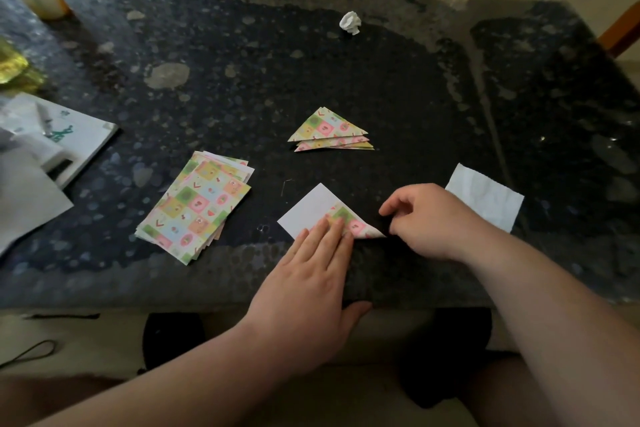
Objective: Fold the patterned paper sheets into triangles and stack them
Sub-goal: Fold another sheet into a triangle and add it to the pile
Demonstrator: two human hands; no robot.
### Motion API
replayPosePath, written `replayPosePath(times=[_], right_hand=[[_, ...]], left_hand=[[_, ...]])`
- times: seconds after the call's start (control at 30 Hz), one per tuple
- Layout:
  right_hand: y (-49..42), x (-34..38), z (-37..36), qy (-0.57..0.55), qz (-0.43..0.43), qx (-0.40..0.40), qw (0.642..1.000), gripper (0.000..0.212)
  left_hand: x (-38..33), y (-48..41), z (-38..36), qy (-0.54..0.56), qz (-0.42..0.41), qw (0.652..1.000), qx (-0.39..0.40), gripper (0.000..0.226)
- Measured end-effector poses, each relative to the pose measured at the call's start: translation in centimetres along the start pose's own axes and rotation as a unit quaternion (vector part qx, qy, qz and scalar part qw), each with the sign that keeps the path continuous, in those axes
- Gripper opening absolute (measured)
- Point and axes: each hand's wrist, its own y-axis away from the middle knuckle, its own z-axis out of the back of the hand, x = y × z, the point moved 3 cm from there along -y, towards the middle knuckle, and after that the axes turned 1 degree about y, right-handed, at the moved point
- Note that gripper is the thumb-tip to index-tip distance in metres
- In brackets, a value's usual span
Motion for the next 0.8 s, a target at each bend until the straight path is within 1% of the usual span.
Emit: replayPosePath(times=[0.1,0.2,0.33,0.5,0.6,0.73,0.8], right_hand=[[0.7,0.1,-0.1,0.024,0.006,0.031,0.999,0.029],[1.1,0.4,-0.5,0.038,0.016,0.037,0.998,0.03],[1.8,0.8,-1.2,0.084,0.054,-0.008,0.995,0.022],[2.6,1.0,-1.7,0.105,0.087,-0.045,0.99,0.027],[2.8,0.9,-1.7,0.088,0.083,-0.041,0.992,0.028],[2.5,0.7,-1.9,0.008,0.054,-0.011,0.998,0.027],[2.4,0.7,-1.9,-0.007,0.05,-0.003,0.999,0.028]], left_hand=[[0.0,0.0,-0.3,-0.001,0.001,1.0,-0.001,0.085],[-0.2,-0.1,-0.2,-0.012,0.008,1.0,0.009,0.086],[-0.5,-0.2,-0.1,-0.003,0.007,1.0,0.001,0.088],[-0.4,0.0,0.0,-0.002,0.017,1.0,-0.001,0.088],[-0.8,-0.2,0.2,0.006,0.019,1.0,0.005,0.087],[-0.7,-0.4,0.3,-0.001,0.022,1.0,0.005,0.088],[-0.8,-0.2,0.3,-0.002,0.024,1.0,0.013,0.088]])
